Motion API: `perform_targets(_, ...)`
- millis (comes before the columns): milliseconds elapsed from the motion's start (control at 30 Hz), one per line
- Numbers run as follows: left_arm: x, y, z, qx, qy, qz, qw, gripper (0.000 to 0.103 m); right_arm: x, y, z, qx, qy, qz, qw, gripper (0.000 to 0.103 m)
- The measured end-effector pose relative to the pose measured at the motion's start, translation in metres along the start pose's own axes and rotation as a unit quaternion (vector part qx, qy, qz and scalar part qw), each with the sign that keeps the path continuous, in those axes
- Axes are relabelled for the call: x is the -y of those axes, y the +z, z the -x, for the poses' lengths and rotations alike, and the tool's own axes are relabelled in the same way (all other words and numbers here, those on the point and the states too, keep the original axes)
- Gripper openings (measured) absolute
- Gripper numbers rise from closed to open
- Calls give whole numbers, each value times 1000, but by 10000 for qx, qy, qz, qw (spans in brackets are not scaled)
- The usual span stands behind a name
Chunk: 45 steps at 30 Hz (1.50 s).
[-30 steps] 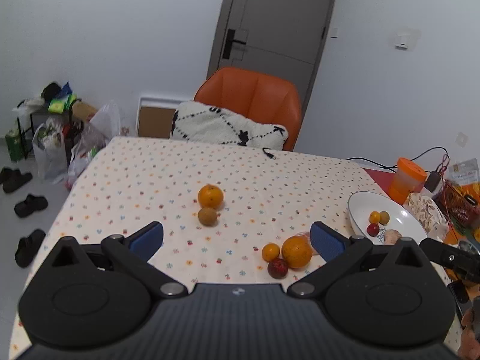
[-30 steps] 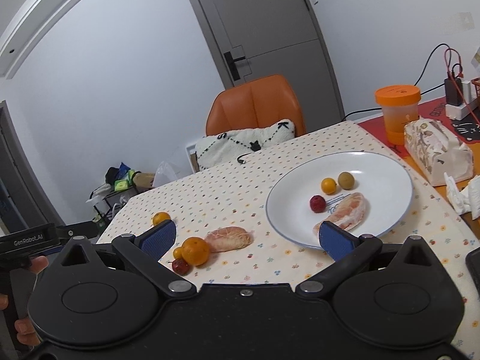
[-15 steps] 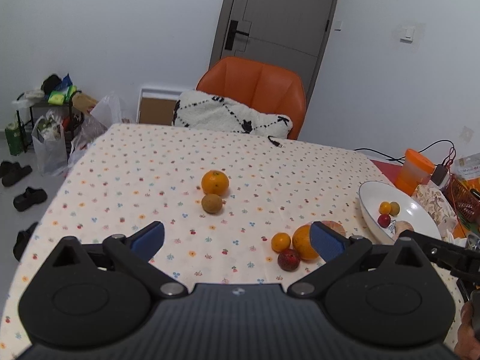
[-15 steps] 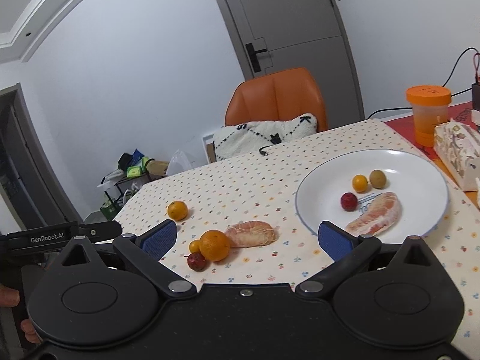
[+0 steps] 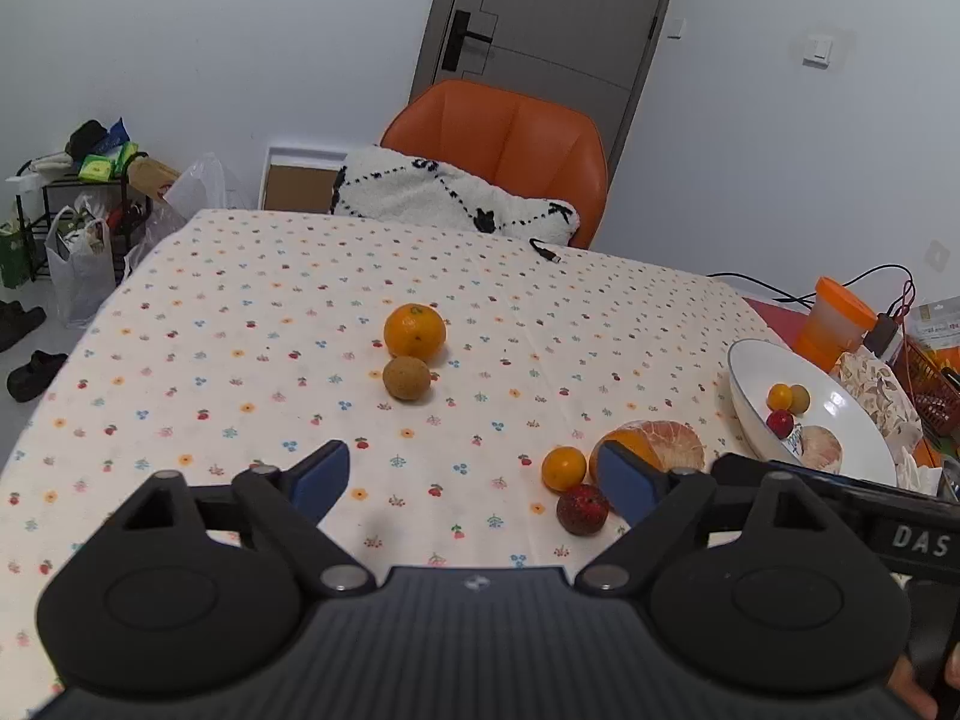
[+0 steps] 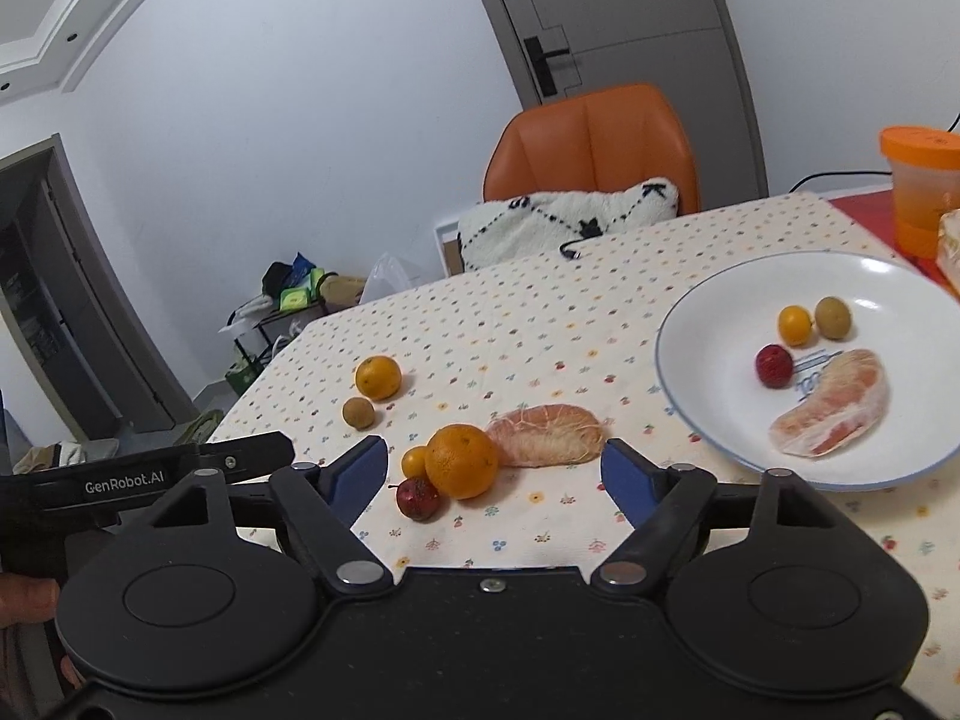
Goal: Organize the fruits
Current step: 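Withdraw both grippers from the plate back toward the remaining fruits, then grasp the small orange with the left gripper while the right grasps the large orange, then carry both oranges onto the white plate and open both grippers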
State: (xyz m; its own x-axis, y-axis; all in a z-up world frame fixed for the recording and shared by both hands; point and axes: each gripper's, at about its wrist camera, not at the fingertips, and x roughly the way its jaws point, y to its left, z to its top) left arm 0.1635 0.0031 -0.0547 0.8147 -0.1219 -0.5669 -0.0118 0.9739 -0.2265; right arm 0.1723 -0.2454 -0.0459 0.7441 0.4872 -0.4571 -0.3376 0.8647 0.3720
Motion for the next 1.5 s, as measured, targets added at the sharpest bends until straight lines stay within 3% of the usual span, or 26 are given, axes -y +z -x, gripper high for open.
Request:
perform_targets(667, 1, 12, -29, -269, -64, -67, 9996, 69, -8, 0, -66, -636, 225, -99, 9977, 57)
perform_targets(800, 12, 12, -34, -326, -162, -205, 9991, 67, -4, 2, -71, -691, 320, -176, 9969, 37)
perform_targets(967, 21, 10, -46, -495, -254, -220, 9982, 58, 6, 3, -63, -663, 412, -366, 9963, 35)
perform_targets(1200, 30, 8, -63, -704, -280, -247, 9968, 43, 23, 6, -44, -448, 231, -499, 9975, 34)
perform_targets(1267, 31, 6, -69, -784, -336, -214, 9961, 21, 25, 5, -39, -387, 183, -508, 9978, 34)
perform_targets(1500, 33, 8, -56, -606, -211, -234, 9977, 20, 28, -3, -30, -280, 61, -563, 9980, 34)
